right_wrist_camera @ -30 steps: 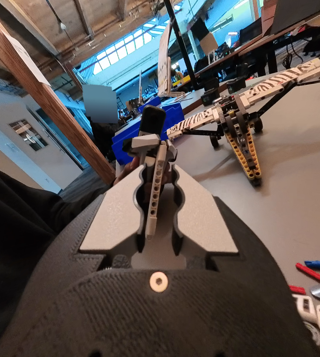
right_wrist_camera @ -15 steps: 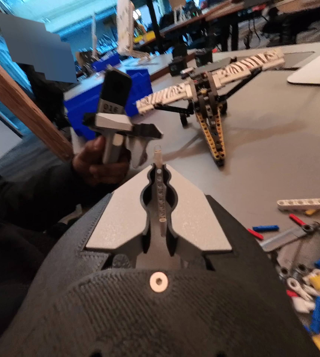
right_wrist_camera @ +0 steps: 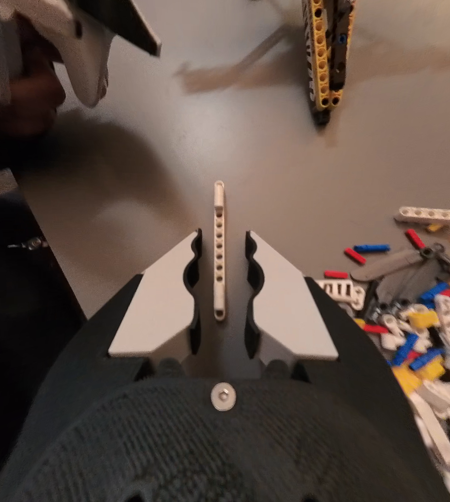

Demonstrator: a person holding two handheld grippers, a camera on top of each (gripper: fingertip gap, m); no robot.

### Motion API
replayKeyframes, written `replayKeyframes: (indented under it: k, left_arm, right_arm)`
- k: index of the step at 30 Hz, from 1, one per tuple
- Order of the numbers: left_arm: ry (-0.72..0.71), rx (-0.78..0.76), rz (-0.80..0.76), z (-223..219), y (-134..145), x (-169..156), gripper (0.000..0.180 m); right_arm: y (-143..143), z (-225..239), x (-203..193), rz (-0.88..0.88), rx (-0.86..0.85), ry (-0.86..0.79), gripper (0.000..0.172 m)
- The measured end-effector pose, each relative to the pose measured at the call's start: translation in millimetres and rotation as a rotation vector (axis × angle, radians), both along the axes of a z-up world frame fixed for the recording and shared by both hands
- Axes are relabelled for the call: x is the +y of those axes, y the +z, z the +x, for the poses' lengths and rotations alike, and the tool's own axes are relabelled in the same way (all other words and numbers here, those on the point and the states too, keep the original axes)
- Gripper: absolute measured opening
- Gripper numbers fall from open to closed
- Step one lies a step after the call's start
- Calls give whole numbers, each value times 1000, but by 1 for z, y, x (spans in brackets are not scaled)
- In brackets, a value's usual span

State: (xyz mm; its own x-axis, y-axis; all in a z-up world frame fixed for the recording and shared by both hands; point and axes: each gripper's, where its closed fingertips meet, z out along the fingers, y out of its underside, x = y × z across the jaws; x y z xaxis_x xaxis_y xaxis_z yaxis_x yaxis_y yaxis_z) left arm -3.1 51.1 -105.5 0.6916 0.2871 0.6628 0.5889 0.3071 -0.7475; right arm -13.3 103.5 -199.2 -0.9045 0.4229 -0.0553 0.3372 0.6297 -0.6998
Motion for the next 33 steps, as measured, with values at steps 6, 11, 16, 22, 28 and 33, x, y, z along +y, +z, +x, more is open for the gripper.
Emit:
replayKeyframes:
  k: [6,11,16,22,28,33]
  left_arm:
    - [-22,2,-51,3,-8,4,27]
    - [-34,76,-319,5,-31,22,38]
    - [-105,291,-661,12,-40,36,37]
    - [-371,364,-937,28,-68,54,26]
    - [-492,388,-1064,33,-87,52,2]
    - [-597,331,-1064,43,-93,50,11]
  right_arm:
    - [-4,19,42,-12,0,0,32]
    - [-5,31,36,-64,34,63,6]
    - [-4,35,21,-19,115,218,5]
    - [-4,43,12,-40,109,358,6]
    - [-4,48,15,-51,109,406,7]
    - [-4,49,14,-53,109,422,7]
